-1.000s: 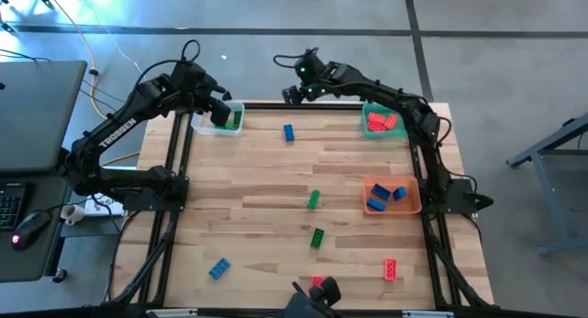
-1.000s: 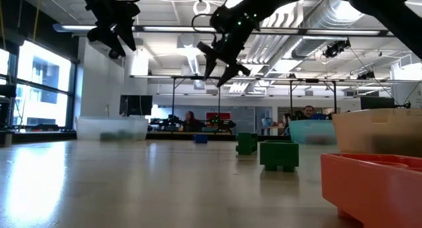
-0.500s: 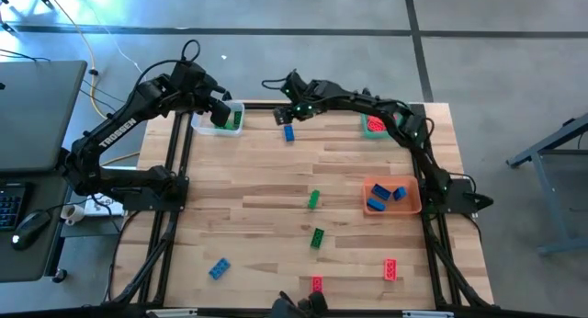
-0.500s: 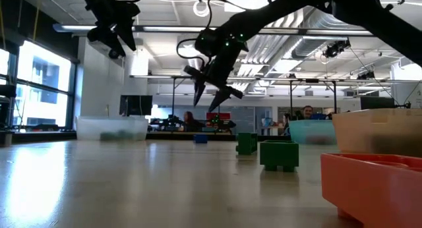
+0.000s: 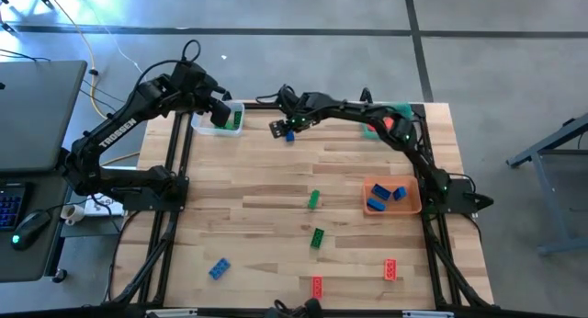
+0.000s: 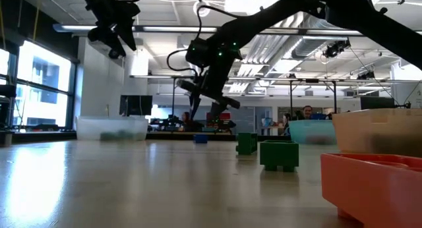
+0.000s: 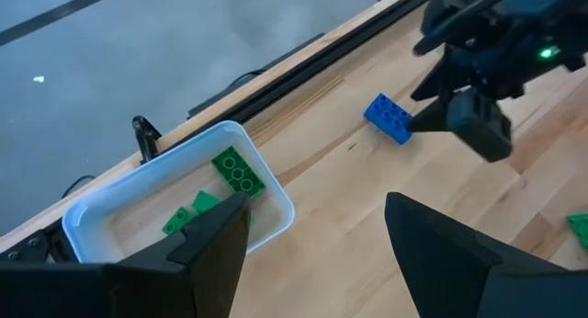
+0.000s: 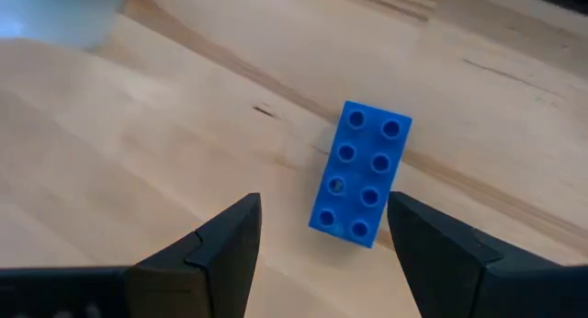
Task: Sort & place blocks by color
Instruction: Put the blue game piece into the orange bin
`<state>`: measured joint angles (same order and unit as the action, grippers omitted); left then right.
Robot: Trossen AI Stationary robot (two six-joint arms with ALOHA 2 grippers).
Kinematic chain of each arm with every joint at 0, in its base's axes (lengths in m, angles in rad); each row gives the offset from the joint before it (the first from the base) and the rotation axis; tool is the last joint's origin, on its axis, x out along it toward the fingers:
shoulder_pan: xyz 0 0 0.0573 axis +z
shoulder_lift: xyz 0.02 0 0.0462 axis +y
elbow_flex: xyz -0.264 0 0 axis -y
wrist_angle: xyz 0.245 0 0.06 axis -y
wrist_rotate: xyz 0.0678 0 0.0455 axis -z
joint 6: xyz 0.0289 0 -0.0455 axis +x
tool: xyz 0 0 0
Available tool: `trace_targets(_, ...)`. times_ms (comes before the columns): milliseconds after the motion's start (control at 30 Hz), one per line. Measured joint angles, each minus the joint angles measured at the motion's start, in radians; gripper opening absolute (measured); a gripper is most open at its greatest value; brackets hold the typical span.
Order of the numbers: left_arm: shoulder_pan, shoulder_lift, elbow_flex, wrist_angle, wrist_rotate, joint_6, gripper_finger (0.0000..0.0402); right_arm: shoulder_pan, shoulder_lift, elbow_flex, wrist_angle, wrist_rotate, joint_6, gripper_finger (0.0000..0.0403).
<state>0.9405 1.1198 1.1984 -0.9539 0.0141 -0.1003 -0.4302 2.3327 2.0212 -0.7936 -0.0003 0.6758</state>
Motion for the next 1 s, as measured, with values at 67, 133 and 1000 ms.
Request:
trace_targets(67,-0.002,0.0,0.0,0.0,0.001,0.0,0.0239,0.0,0.007,0.0,-0.012,0.009,0.0,0.0225)
trace_targets(133,-0.002,0.0,0.0,0.0,0.001,0.0,0.0239,-0.001,0.011,0.0,-0.011,0.016,0.001,0.0225)
trace_targets(1000,-0.007,0.0,0.0,0.0,0.001,0.034,0.0239,-0.03,0.046,0.0,-0.014,-0.032,0.025,0.0225)
